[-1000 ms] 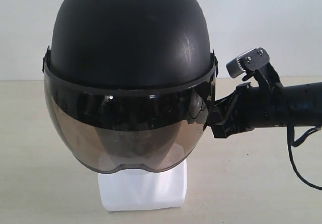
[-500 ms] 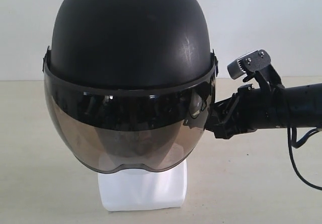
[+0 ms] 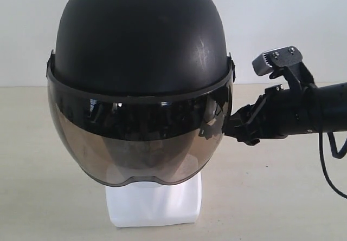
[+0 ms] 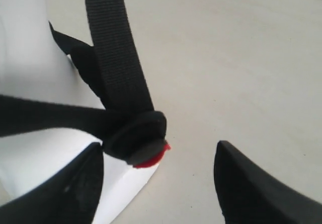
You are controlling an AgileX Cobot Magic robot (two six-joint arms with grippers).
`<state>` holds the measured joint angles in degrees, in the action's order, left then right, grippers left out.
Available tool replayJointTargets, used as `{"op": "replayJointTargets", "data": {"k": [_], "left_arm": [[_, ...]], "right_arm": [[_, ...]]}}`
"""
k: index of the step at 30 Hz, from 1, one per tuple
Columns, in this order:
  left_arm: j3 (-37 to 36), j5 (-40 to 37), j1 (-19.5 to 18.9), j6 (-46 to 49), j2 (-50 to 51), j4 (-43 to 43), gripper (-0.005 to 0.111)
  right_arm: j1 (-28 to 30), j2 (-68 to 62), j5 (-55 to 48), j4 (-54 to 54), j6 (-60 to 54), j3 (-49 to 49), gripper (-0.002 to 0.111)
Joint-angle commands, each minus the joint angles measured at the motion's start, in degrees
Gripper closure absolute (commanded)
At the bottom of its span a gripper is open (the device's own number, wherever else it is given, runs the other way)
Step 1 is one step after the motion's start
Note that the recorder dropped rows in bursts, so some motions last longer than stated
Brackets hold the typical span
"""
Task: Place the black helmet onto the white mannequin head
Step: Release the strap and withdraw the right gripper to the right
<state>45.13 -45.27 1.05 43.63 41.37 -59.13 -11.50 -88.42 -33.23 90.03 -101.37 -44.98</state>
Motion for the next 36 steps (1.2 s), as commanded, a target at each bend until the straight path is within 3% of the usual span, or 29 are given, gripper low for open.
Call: {"op": "replayJointTargets", "data": {"k": [1,11,18,29,32,35,36], "left_arm": [[0.2,-1.1,0.2,-0.5,-0.2,0.2,0.094],[0.2,-1.3,0.2,-0.3,-0.2,0.2,0.094],[0.2,-1.3,0.2,-0.3,-0.2,0.2,0.094],[0.2,-1.3,0.2,-0.3,-0.2,0.2,0.094],[0.2,-1.9,0.2,-0.4,-0.2,0.2,0.094],[0.2,-4.4,0.2,-0.4,-0.3,-0.1,0.094],[0.2,-5.1,0.2,-0.4,-0.3,-0.1,0.094]], "right_arm": [[0.0,2.0,-0.3,-5.6,5.6,0.3,0.047],[0.0,6.1,-0.3,-23.3,21.1,0.3,0.047],[0.2,8.1,-0.4,-29.5,29.7,0.3,0.047],[0.2,11.7,-2.4,-49.7,54.6,0.3,0.049],[0.2,15.3,-5.7,-54.3,63.7,0.3,0.065],[0.2,19.5,-11.2,-58.7,70.8,0.3,0.101],[0.2,21.0,-13.0,-59.7,72.4,0.3,0.108]]}}
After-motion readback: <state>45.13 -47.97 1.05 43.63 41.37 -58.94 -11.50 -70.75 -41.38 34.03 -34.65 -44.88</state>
